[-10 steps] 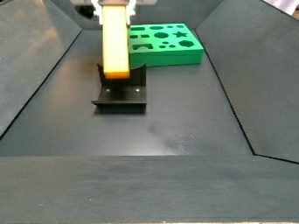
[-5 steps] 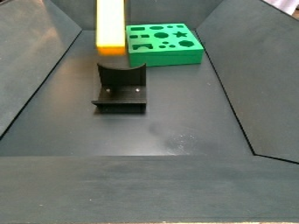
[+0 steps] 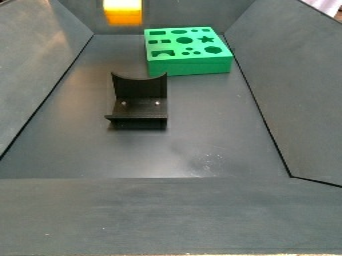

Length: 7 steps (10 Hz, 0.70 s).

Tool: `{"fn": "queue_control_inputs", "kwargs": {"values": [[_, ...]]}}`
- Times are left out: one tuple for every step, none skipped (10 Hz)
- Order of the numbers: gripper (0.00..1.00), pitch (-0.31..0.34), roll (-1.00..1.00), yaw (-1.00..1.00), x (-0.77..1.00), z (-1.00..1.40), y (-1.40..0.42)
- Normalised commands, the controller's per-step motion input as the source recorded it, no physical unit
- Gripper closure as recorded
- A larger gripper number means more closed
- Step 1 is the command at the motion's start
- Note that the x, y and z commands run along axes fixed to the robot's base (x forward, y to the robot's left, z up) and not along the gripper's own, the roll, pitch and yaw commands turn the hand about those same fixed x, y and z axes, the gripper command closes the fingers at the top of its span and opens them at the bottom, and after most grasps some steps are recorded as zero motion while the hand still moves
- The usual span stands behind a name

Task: Pick up the rectangle object. Move up. Place the rectangle object on the fixture. Regrasp the rectangle object. Move to above the board. Insert the rectangle object.
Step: Move to above the board.

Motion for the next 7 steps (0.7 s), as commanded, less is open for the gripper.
{"fn": "queue_control_inputs", "kwargs": {"values": [[1.00, 0.106, -0.05, 0.06, 0.00, 0.44, -0.01], [1.00, 0.115, -0.04, 0.07, 0.01, 0.21, -0.01], [1.00, 0.018, -1.00, -0.10, -0.65, 0.15, -1.00], [1.00, 0.008, -1.00, -0.10, -0.66, 0.16, -1.00], [1.00, -0.001, -1.00, -0.10, -0.71, 0.18, -1.00], [1.00, -0.007, -1.00, -0.10, -0.74, 0.15, -1.00], [1.00, -0.008, -1.00, -0.10, -0.76, 0.17, -1.00]]}}
